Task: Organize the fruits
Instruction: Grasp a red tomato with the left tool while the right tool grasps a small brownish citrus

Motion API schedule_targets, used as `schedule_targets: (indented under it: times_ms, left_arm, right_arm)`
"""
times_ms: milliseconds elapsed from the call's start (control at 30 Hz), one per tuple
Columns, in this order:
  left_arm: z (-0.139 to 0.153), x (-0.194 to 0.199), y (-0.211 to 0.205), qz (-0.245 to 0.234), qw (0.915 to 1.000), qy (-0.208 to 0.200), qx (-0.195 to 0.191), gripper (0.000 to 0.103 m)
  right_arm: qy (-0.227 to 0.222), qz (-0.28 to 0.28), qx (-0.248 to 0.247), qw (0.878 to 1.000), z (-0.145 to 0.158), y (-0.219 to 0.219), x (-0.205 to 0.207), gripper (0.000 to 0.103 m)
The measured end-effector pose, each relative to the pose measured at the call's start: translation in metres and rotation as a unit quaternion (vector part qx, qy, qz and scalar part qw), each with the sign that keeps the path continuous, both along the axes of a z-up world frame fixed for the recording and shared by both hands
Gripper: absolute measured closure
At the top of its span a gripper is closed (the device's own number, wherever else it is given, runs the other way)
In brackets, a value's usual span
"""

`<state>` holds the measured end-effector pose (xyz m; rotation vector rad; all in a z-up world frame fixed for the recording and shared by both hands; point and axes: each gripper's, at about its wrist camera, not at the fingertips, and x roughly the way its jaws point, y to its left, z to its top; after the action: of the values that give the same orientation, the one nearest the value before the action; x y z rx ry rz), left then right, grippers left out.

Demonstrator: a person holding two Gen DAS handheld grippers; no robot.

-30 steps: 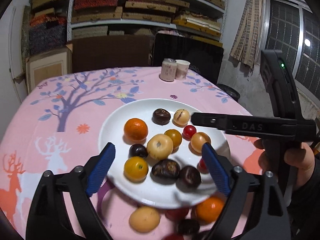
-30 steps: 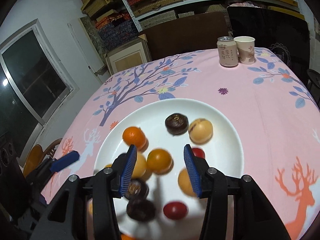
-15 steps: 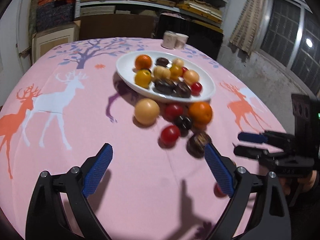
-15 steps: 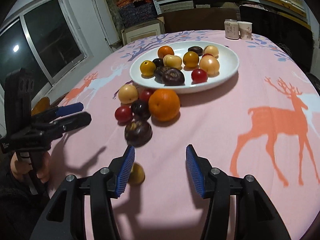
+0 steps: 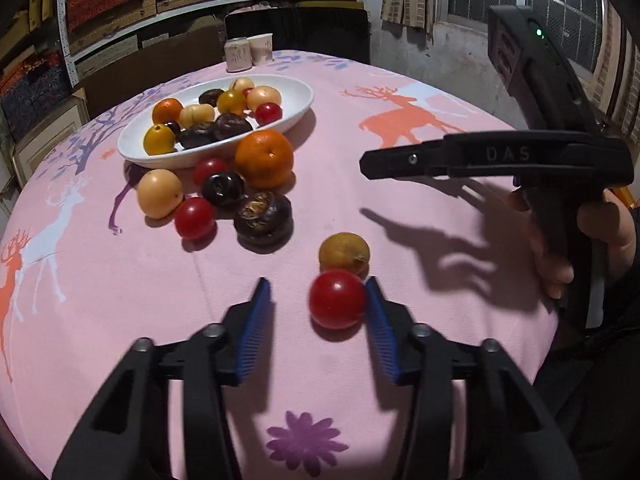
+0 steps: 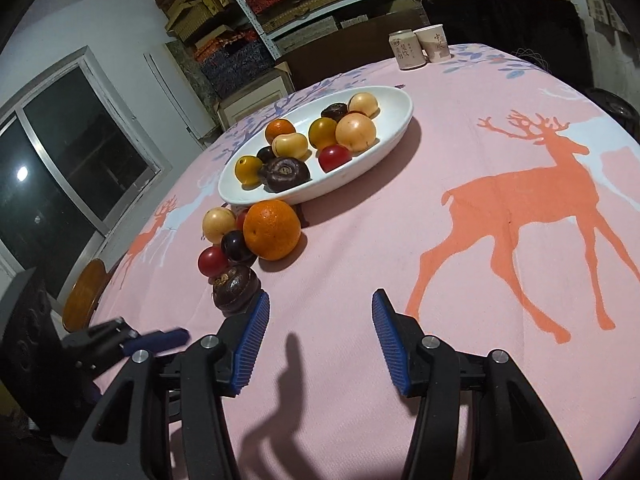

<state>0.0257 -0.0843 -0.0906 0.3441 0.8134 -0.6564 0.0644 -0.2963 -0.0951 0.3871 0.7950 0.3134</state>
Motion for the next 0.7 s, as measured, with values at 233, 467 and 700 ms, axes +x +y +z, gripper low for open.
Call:
schedule_targets:
  times_ms: [233,467,700]
  left_arm:
    - [0.005,0.003,0.017,0.021,0.9995,0.001,-0.025,0.076]
    - [0.013,0.008,0.041,0.054,0.9976,-0.002,-0.043,0.076]
    - [0.018,0.007,0.056,0.07,0.9962,-0.004,-0.051,0.076]
  right_arm:
    - [-0.011,0.023,-0.016,1.0,0.002,0.009,-0.004,0.049]
    - [-0.048,0.089,-0.071,0.992,0.011,0.04,-0.021,0.049]
    - [-0.055,0.132,-0.127,0.982,0.013,0.07,-0.038,0.049]
